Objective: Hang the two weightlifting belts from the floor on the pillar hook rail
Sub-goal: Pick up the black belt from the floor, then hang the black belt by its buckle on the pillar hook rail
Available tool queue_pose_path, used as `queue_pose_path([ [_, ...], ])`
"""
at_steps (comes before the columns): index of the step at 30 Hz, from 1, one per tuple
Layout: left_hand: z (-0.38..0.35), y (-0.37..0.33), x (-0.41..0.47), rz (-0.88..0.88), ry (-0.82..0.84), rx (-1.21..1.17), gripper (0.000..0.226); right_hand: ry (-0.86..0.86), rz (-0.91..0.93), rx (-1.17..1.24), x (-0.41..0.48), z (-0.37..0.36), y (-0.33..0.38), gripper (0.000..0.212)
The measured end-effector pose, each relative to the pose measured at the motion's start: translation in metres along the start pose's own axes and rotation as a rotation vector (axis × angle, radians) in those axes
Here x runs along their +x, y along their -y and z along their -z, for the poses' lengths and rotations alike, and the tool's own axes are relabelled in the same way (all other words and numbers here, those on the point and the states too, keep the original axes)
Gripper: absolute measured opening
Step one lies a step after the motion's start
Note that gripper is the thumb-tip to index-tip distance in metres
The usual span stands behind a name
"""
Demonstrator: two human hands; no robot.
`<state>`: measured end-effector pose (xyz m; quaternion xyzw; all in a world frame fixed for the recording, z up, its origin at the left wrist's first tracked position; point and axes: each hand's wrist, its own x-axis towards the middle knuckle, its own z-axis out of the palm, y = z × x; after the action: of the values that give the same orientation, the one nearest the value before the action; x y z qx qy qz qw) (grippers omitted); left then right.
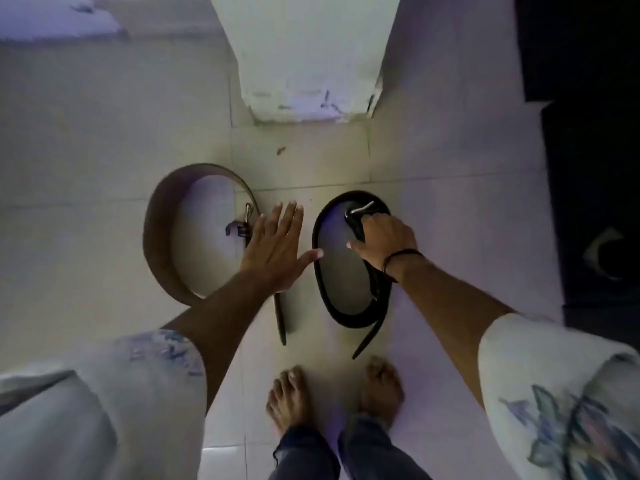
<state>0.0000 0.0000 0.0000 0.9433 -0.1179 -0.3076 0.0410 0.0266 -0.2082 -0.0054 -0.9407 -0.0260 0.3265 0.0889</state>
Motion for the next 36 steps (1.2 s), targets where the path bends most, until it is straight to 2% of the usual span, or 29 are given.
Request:
queue_pose_path([
  [2, -0.020, 0.004, 0.010, 0.024, 0.013, -0.043, 0.089, -0.070, -0.064, 0.035, 0.015, -0.017, 0.001, 0.046],
  [5, -0.032, 0.008, 0.014, 0.052, -0.001, -0.074, 0.085, -0.127, -0.134, 0.101, 0.028, -0.029, 0.003, 0.021],
  [8, -0.013, 0.006, 0.010, 0.077, -0.024, -0.140, 0.078, -0.178, -0.173, 0.196, 0.023, -0.017, 0.003, 0.015],
  [11, 0.027, -0.005, 0.001, 0.129, -0.096, -0.291, 0.073, -0.218, -0.132, 0.216, -0.001, 0.015, 0.014, 0.014],
  [15, 0.116, -0.032, -0.019, 0.214, -0.136, -0.552, 0.066, -0.340, -0.072, 0.254, -0.046, 0.089, 0.047, 0.021],
  [19, 0.227, -0.053, -0.049, 0.173, -0.192, -0.772, 0.067, -0.467, -0.016, 0.335, -0.094, 0.180, 0.090, 0.021],
  [23, 0.357, -0.062, -0.095, 0.150, -0.299, -1.087, 0.043, -0.656, 0.119, 0.394, -0.153, 0.287, 0.136, 0.020],
  [26, 0.455, -0.059, -0.140, 0.117, -0.266, -1.279, 0.023, -0.792, 0.203, 0.393, -0.199, 0.372, 0.164, 0.019],
  [28, 0.519, -0.060, -0.173, 0.048, -0.270, -1.265, 0.026, -0.893, 0.257, 0.384, -0.233, 0.429, 0.179, 0.017],
  [33, 0.672, -0.075, -0.272, -0.148, -0.423, -1.176, 0.026, -1.136, 0.461, 0.252, -0.331, 0.568, 0.206, 0.011],
  [36, 0.746, -0.093, -0.335, -0.214, -0.458, -1.248, 0.033, -1.281, 0.612, 0.233, -0.387, 0.649, 0.222, 0.015],
])
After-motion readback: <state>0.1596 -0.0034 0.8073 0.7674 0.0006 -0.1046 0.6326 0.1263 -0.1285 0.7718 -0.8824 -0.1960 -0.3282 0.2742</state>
